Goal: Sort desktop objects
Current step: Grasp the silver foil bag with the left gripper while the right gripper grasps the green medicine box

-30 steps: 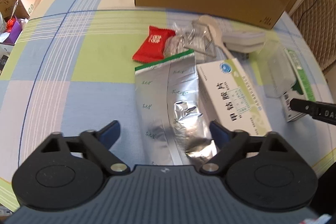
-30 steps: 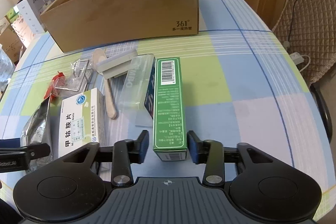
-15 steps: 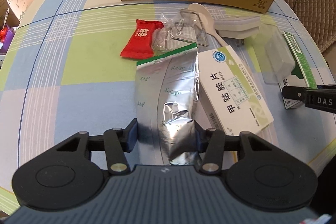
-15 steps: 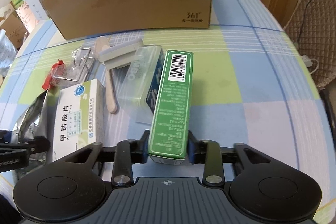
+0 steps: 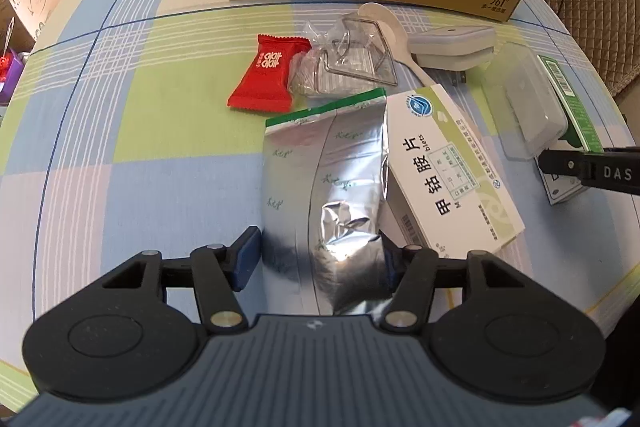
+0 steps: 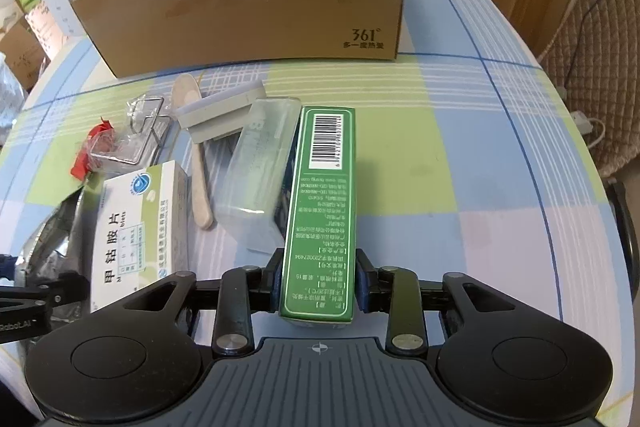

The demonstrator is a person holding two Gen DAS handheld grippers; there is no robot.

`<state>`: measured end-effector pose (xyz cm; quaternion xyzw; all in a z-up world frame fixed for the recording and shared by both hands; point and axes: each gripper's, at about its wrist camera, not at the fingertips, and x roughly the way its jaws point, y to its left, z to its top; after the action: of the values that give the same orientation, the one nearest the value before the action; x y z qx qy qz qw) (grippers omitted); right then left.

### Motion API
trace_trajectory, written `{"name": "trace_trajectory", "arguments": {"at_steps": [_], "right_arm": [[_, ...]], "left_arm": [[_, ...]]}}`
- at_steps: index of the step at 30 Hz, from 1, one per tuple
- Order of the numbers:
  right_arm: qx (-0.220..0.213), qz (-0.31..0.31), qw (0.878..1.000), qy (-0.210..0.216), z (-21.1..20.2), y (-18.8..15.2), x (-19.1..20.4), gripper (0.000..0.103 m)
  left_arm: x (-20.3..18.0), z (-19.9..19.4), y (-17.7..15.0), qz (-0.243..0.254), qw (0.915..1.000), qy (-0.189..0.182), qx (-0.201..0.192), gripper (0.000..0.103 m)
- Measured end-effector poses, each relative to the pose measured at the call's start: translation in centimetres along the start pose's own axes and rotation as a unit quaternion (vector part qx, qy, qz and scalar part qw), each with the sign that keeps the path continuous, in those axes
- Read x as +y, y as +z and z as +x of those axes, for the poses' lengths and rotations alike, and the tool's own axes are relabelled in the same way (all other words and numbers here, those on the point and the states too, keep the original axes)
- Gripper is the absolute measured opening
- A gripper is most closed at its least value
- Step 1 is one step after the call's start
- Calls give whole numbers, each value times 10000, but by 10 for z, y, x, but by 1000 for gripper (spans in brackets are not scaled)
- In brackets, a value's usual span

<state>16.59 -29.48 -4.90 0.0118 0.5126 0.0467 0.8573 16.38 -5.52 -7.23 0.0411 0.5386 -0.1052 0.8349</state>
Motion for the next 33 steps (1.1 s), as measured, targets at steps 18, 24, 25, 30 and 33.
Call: {"name": "trace_trajectory", "arguments": {"at_steps": [18, 24, 25, 30, 33], "right_arm": [[-119, 61, 9999, -14, -24, -15, -3, 28], [-309, 151, 9994, 47, -47, -21, -6, 28], [-344, 169, 9992, 61, -51, -22, -7, 28], [-494, 254, 9984, 73, -66, -25, -13, 27], [-605, 275, 9978, 76, -77, -23, -15, 27]], "left_arm": [[3, -13, -5, 38, 10000, -35, 3, 37], [-1, -32, -7, 87, 9999, -64, -99, 37], [-2, -36, -6, 104, 9998, -71, -128, 37], [-8, -52, -1, 187, 9993, -119, -285, 37], [-12, -60, 4, 232, 9989, -171, -363, 37]]}}
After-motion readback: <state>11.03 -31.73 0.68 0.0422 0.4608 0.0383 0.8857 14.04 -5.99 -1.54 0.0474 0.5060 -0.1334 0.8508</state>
